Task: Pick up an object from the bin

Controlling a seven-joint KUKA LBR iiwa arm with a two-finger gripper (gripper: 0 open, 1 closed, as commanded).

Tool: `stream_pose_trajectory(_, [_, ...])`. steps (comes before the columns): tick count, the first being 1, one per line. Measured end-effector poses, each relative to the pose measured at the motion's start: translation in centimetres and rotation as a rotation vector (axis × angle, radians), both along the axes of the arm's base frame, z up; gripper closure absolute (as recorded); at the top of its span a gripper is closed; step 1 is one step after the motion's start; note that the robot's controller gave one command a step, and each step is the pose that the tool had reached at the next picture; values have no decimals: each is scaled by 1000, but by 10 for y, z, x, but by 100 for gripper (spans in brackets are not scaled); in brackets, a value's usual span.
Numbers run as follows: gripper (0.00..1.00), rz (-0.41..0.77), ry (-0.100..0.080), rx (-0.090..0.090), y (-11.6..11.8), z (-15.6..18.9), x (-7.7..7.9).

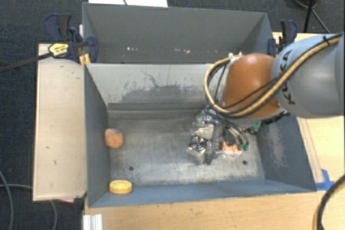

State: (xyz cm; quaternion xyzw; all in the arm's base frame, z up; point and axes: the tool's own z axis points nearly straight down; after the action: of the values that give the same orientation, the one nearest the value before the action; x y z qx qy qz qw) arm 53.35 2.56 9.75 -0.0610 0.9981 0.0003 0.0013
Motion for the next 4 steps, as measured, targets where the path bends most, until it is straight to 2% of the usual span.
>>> stream_pose_trajectory(1, [0,208,0,-1,-7,-15,6])
stream_pose_trajectory(2, [100,-40,-7,5,-19,-24,-8])
stream_pose_trajectory(4, [100,-40,-5,4,-19,-21,-9])
